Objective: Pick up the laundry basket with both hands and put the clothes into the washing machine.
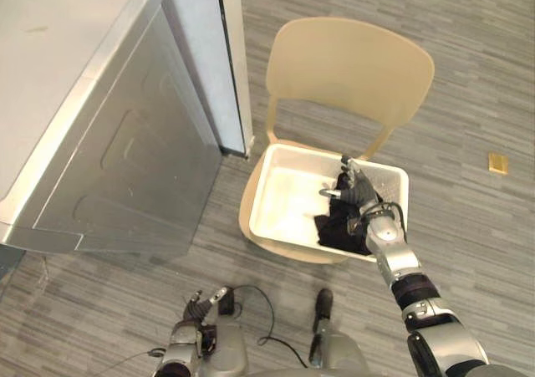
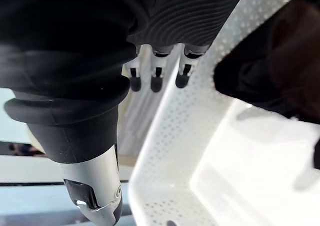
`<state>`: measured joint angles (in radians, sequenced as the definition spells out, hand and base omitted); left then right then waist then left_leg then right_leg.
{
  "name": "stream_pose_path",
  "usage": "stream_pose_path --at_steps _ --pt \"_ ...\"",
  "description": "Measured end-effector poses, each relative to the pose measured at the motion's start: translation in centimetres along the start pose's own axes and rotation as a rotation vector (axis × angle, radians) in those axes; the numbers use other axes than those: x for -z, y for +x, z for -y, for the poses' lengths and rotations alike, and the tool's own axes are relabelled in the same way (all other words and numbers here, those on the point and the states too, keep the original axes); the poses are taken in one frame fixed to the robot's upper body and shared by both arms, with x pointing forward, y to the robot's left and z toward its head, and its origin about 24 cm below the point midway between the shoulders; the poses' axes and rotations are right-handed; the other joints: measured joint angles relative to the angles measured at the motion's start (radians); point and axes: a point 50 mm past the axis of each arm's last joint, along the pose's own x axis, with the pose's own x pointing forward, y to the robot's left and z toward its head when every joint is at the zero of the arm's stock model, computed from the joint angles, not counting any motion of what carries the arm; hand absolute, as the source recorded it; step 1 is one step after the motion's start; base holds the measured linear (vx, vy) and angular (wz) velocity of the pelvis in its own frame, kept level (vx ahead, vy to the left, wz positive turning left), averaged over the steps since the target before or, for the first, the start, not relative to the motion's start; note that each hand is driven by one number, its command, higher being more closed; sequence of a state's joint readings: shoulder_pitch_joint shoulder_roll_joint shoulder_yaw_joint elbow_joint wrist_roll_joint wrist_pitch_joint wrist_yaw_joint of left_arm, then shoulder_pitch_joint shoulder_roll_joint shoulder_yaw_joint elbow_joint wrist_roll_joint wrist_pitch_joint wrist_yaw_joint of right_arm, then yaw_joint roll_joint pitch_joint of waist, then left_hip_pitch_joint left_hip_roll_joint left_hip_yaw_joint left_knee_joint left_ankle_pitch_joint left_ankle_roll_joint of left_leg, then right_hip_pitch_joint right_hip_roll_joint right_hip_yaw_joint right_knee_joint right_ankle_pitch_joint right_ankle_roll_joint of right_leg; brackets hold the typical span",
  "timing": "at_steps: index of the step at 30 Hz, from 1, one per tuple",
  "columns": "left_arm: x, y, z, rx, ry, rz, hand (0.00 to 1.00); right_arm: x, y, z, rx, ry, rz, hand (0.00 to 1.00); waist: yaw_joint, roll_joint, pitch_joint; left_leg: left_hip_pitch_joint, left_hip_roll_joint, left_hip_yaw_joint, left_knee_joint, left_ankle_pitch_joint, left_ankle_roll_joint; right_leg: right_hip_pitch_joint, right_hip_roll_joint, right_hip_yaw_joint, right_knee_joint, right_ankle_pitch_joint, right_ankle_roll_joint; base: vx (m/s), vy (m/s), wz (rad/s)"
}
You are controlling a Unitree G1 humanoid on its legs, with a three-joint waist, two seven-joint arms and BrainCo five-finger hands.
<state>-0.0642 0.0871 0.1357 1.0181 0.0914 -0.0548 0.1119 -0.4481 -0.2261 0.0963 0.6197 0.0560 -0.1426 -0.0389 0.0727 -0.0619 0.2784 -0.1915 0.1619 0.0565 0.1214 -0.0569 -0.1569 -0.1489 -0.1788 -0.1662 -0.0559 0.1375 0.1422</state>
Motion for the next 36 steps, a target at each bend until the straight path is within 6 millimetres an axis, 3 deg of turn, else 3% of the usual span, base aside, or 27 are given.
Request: stream_pose_path --at_steps 3,8,19,32,36 --pt "-0.5 0.1 -0.2 0.000 0.019 0.024 0.00 2.3 0.1 0.2 0.001 -0.020 -0.128 0.00 0.004 0.000 0.014 -0.022 -0.002 0.000 0.005 0.006 0.008 -0.024 -0.001 0.002 0.003 0.014 -0.001 -0.10 0.005 -0.02" --pt "-1.4 0.3 -0.1 0.004 0.008 0.056 0.00 3.7 0.2 2.2 0.028 -0.069 -0.234 0.00 0.002 0.006 0.052 -0.047 -0.004 -0.007 0.031 0.007 0.010 -0.035 -0.003 0.004 0.003 0.023 0.001 -0.11 0.002 0.01" --pt "-3.5 0.5 0.4 0.025 0.017 0.131 0.00 1.9 1.8 7.1 0.126 -0.258 -0.280 0.00 0.000 0.028 0.110 -0.129 -0.006 -0.037 0.055 0.026 0.007 -0.102 0.001 0.001 0.014 0.036 -0.011 -0.08 -0.013 0.03" --pt "-5.4 0.6 0.6 0.034 0.037 0.196 0.00 -1.0 2.7 9.1 0.209 -0.287 -0.192 0.00 -0.001 0.029 0.155 -0.186 -0.006 -0.036 0.110 0.010 0.020 -0.137 0.001 0.007 0.019 0.039 -0.015 0.00 -0.002 -0.01" --pt "-5.8 0.6 0.7 0.038 0.036 0.216 0.00 -2.1 2.8 9.9 0.189 -0.426 -0.163 0.00 -0.001 0.034 0.161 -0.212 -0.006 -0.040 0.132 0.000 0.022 -0.153 0.000 0.006 0.019 0.040 -0.017 0.00 0.000 0.00"
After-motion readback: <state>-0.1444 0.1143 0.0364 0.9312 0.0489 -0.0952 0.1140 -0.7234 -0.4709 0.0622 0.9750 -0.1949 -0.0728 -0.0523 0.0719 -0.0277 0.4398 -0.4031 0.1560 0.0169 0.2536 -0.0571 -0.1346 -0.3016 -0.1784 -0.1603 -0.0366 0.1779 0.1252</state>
